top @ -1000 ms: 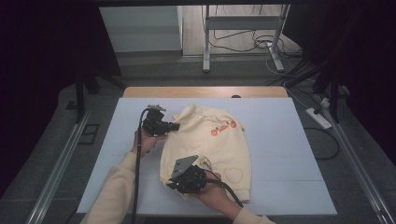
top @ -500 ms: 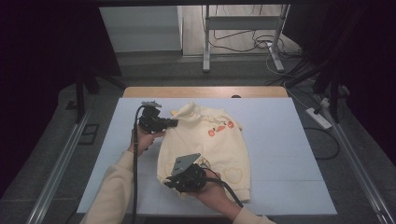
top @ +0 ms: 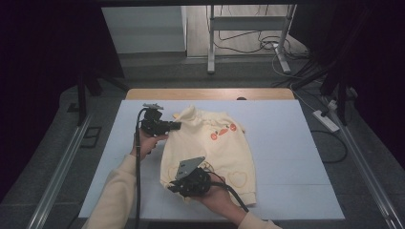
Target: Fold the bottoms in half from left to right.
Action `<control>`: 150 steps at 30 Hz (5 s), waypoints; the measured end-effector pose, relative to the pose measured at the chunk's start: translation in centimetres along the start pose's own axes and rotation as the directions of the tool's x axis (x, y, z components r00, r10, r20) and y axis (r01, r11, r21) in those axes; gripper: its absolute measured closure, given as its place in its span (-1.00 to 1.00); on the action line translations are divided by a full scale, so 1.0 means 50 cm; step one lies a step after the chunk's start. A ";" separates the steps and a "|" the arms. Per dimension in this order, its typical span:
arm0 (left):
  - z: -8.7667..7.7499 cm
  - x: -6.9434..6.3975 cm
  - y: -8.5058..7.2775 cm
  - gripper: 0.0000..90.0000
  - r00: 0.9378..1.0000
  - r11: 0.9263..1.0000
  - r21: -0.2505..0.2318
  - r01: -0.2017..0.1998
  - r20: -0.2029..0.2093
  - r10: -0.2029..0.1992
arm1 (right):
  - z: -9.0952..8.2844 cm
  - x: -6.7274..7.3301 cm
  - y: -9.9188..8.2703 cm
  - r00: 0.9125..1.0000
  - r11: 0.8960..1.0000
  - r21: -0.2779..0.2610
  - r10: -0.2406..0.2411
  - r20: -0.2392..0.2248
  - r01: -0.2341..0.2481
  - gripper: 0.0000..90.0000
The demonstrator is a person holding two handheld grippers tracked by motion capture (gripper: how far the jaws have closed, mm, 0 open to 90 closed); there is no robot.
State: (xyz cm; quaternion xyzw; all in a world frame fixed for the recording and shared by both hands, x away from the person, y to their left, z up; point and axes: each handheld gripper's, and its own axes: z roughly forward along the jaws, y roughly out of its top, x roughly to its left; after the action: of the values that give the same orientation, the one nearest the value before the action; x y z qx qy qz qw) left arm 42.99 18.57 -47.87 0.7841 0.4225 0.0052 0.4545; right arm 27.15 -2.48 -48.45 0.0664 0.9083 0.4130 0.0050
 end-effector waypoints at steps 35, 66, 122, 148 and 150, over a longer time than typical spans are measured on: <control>-0.082 -0.001 0.021 0.81 1.000 0.993 -0.113 0.018 -0.002 -0.019 | -0.017 0.008 0.044 1.000 0.995 -0.099 -0.018 -0.002 0.018 0.82; -0.016 -0.012 0.016 0.80 0.999 0.998 -0.058 0.035 -0.006 -0.036 | -0.078 -0.009 -0.014 0.998 0.996 -0.078 0.041 0.053 -0.037 0.82; 0.090 -0.067 0.043 0.80 0.999 1.000 0.002 -0.027 0.031 0.027 | -0.181 -0.008 -0.123 0.974 0.984 -0.104 0.161 0.162 -0.146 0.82; 0.130 -0.087 0.053 0.79 0.998 0.998 0.010 -0.060 0.037 0.059 | -0.224 -0.002 -0.164 0.957 0.967 -0.143 0.233 0.175 -0.209 0.84; 0.134 -0.088 0.054 0.79 0.997 0.998 0.014 -0.062 0.041 0.062 | -0.225 0.000 -0.167 0.956 0.967 -0.143 0.234 0.179 -0.210 0.83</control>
State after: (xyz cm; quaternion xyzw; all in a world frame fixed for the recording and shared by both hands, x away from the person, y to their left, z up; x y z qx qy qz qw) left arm 44.57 10.24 -48.20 0.8003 0.3887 0.0002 0.4566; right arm 25.48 -16.34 -47.29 0.2079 0.8631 0.4574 0.0510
